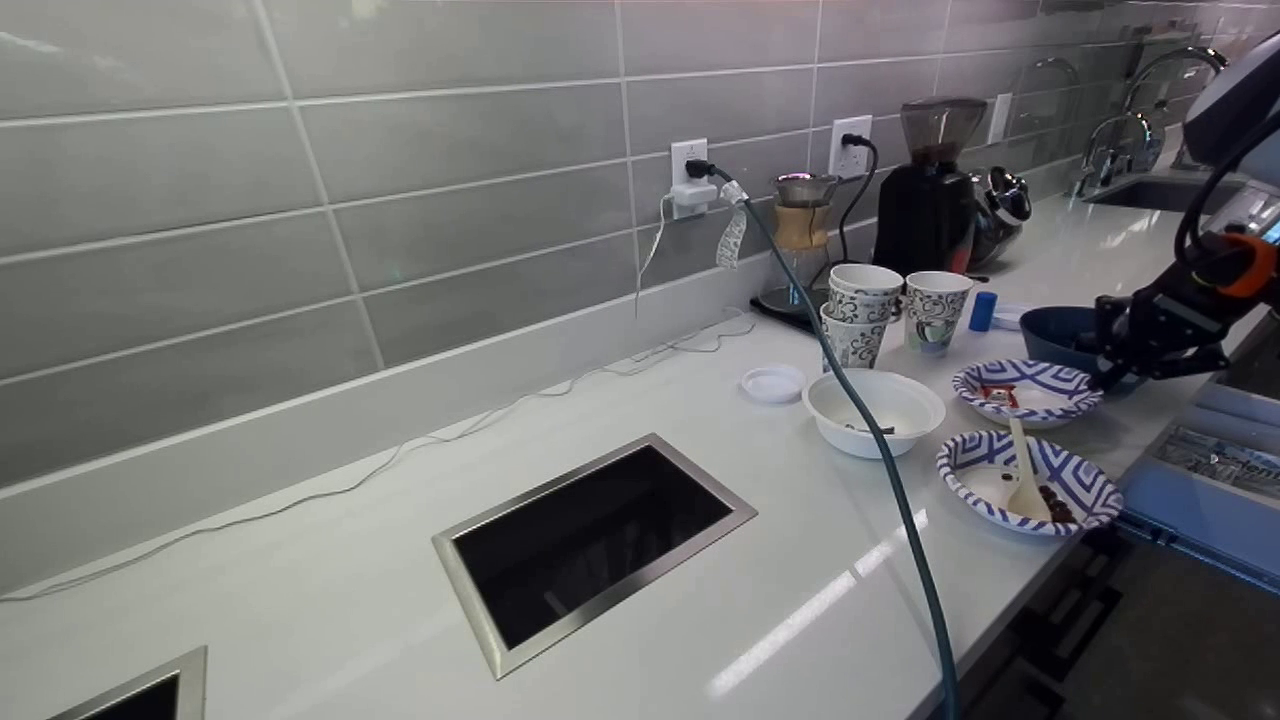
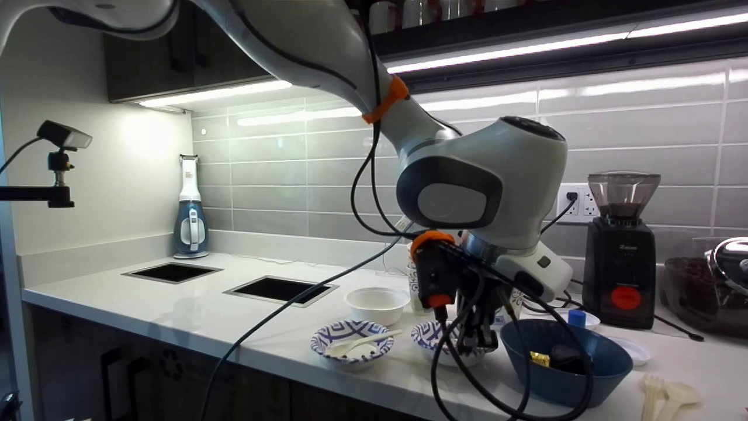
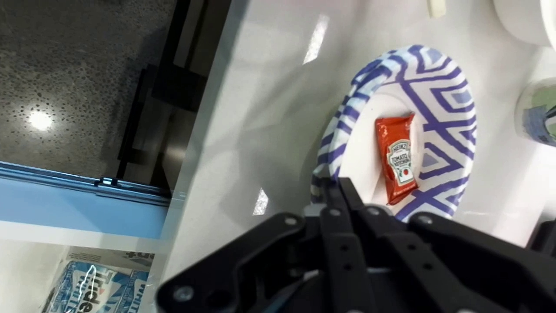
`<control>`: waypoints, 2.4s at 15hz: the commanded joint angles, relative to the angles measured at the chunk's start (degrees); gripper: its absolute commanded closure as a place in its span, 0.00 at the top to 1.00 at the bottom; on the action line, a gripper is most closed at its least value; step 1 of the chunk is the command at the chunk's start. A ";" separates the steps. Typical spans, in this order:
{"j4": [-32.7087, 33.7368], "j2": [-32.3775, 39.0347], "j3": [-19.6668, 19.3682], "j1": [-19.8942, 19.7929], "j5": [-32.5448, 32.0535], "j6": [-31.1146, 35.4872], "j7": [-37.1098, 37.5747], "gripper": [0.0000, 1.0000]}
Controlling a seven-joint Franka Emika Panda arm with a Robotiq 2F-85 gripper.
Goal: Take the bowl off of the other
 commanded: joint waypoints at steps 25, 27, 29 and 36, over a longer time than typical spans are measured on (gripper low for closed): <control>4.17 -1.86 -3.50 -9.48 31.83 -24.37 -17.22 0.01; 4.95 -2.72 -4.59 -8.69 34.01 -20.98 -15.63 0.01; 6.41 -2.85 -5.14 -7.77 37.23 -16.03 -14.69 0.01; 13.47 2.37 -4.63 -5.62 48.02 6.32 -11.64 0.01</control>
